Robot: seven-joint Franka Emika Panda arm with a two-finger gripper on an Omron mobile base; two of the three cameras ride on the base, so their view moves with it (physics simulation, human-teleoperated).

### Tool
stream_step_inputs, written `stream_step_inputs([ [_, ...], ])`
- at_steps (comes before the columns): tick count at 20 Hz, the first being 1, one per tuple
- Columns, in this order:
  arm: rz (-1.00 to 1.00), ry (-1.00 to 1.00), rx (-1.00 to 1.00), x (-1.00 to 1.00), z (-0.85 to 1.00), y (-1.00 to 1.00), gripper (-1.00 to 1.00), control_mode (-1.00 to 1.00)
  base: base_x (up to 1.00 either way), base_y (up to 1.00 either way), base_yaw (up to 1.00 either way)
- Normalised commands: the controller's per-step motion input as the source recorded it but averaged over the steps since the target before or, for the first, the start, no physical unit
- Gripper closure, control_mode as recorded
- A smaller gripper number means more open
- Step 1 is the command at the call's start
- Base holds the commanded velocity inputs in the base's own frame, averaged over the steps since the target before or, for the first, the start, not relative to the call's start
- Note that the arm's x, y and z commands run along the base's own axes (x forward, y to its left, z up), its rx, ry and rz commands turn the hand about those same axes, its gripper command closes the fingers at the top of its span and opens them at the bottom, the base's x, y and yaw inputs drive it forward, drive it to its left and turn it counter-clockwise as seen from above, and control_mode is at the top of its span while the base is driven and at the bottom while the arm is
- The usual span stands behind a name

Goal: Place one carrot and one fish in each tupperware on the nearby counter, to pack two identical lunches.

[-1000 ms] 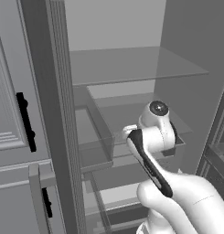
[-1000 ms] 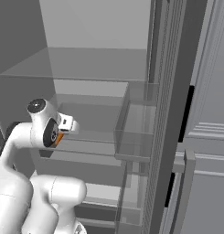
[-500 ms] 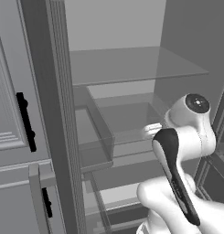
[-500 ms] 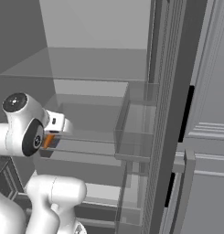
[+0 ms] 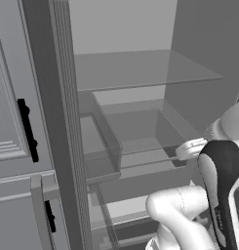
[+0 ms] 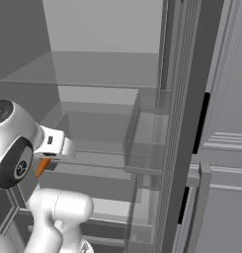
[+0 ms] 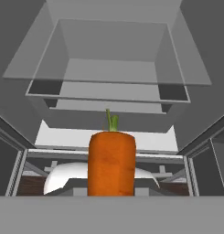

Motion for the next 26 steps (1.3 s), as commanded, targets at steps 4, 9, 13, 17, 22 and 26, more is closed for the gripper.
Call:
stream_step_inputs([
  [4,-0.02,-0.06,-0.05,-0.06,-0.34,0.28,1.00,-1.00,0.00,0.00,0.00],
  [9,0.00,0.00,0.00,0.00,0.00,0.00,1.00,-1.00,0.00,0.00,0.00],
  [13,0.00,-0.02,0.00,-0.24,-0.01,0.00,1.00,-1.00,0.00,0.00,0.00],
  [17,0.00,0.00,0.00,0.00,0.00,0.00,1.00,1.00,-1.00,0.02,-0.13],
  [22,0.00,0.00,0.00,0.00,0.00,0.00,1.00,1.00,-1.00,0.04,-0.34],
  [26,0.00,0.00,0.00,0.00,0.00,0.00,1.00,1.00,-0.98,-0.03,-0.63],
])
